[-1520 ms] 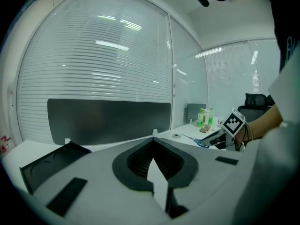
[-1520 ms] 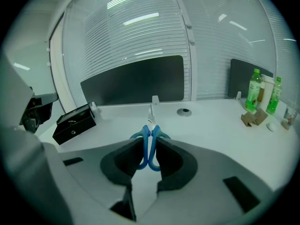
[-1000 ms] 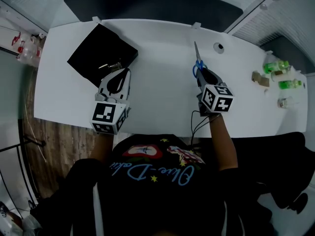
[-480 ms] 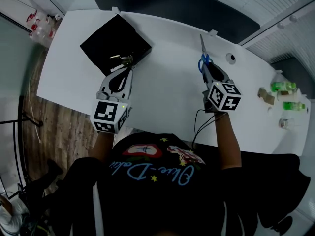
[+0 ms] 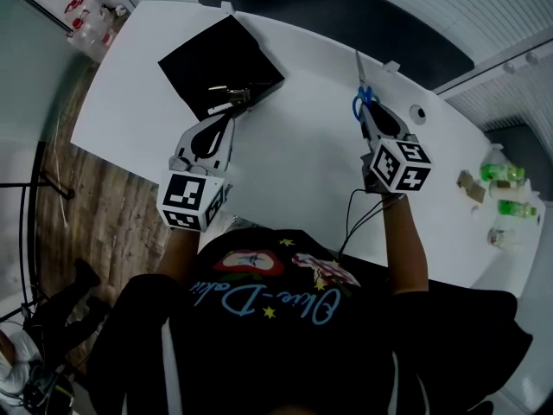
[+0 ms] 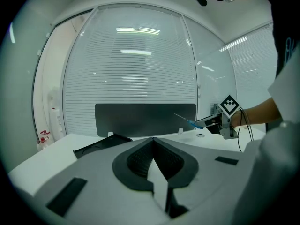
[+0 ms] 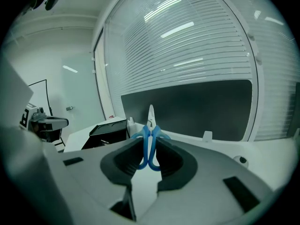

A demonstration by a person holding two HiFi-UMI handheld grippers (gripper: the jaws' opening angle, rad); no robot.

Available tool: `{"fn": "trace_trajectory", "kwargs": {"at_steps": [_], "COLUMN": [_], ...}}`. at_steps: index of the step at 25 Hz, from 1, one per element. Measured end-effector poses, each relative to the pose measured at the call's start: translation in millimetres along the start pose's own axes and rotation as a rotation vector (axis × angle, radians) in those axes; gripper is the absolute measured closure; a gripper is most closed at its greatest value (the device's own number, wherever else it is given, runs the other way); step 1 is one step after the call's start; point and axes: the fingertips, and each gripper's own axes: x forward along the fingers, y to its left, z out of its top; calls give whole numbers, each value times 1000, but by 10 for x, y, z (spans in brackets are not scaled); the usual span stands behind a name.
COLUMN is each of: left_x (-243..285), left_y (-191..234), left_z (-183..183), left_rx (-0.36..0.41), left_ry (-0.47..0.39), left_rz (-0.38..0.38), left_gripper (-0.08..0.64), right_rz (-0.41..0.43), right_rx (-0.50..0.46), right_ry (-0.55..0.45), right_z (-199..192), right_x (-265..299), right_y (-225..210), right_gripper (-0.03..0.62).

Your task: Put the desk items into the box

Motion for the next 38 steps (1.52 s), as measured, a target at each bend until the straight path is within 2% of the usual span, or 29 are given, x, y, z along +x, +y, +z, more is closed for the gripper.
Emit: {"fn": "trace_trajectory", "kwargs": {"at_steps": [17, 29, 38], "left_x": [-334, -549, -649], "left_y": [259, 471, 536], "left_z": [-63, -157, -205], "left_rx": [-41, -64, -69], "left_ry": [-4, 18, 33], "left_rz": [113, 163, 185], "left_gripper": [552, 552, 552], "right_rz": [151, 297, 381], "right_rx": [-89, -245, -210], "right_ry": [-31, -90, -91], "right_z": [374, 713, 807], "right_x": [211, 187, 115], "right_y": [438, 1022, 1190], "right_gripper": [502, 502, 502]}}
